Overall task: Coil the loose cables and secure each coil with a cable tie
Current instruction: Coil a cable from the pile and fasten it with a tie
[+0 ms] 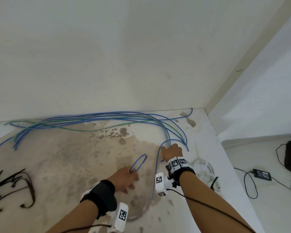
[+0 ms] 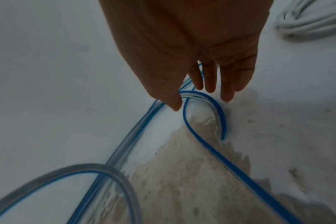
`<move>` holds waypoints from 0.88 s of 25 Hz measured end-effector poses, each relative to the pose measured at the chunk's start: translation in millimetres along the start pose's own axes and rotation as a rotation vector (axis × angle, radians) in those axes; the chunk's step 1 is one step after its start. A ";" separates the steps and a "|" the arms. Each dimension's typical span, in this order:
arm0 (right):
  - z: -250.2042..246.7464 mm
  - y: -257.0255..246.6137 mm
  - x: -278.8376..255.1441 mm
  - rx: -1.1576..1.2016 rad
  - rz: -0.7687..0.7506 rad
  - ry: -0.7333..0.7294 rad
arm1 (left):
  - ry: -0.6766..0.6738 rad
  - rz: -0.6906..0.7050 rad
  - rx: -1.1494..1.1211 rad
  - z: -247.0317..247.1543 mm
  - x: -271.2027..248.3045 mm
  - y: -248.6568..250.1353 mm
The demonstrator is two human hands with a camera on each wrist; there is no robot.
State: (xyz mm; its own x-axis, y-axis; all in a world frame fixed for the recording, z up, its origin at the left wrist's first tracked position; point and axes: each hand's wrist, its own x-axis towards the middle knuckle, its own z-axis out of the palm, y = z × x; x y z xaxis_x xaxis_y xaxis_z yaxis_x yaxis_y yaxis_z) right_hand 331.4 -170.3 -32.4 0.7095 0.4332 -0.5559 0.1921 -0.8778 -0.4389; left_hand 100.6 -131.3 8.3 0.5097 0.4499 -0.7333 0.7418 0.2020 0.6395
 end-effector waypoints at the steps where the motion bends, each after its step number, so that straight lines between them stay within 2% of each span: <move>1: 2.4 1.1 7.8 -0.016 0.010 -0.013 | -0.015 -0.030 0.008 7.0 7.2 -1.7; 5: -9.3 5.7 36.0 -0.105 -0.021 -0.032 | -0.012 -0.060 0.002 22.4 26.8 6.8; 9: -48.4 5.1 71.3 -0.159 -0.040 -0.028 | 0.074 -0.014 0.330 5.8 38.3 -2.2; 14: -74.7 4.0 111.7 -0.198 -0.122 0.059 | 0.185 -0.135 0.650 -34.7 33.0 -22.9; 18: -82.8 0.1 132.5 -0.198 -0.176 0.135 | 0.262 -0.211 0.783 -55.2 23.5 -35.3; 22: -87.3 3.0 145.5 -0.283 -0.252 0.126 | 0.344 -0.300 0.838 -73.0 12.1 -41.9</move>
State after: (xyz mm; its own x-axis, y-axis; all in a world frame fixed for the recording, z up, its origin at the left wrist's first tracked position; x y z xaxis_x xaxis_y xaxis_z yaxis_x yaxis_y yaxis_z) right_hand 494.5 -127.7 -53.0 0.6902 0.6295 -0.3568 0.5377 -0.7762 -0.3292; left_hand 43.8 -70.9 -10.5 0.1901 0.7388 -0.6466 0.9599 -0.2781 -0.0355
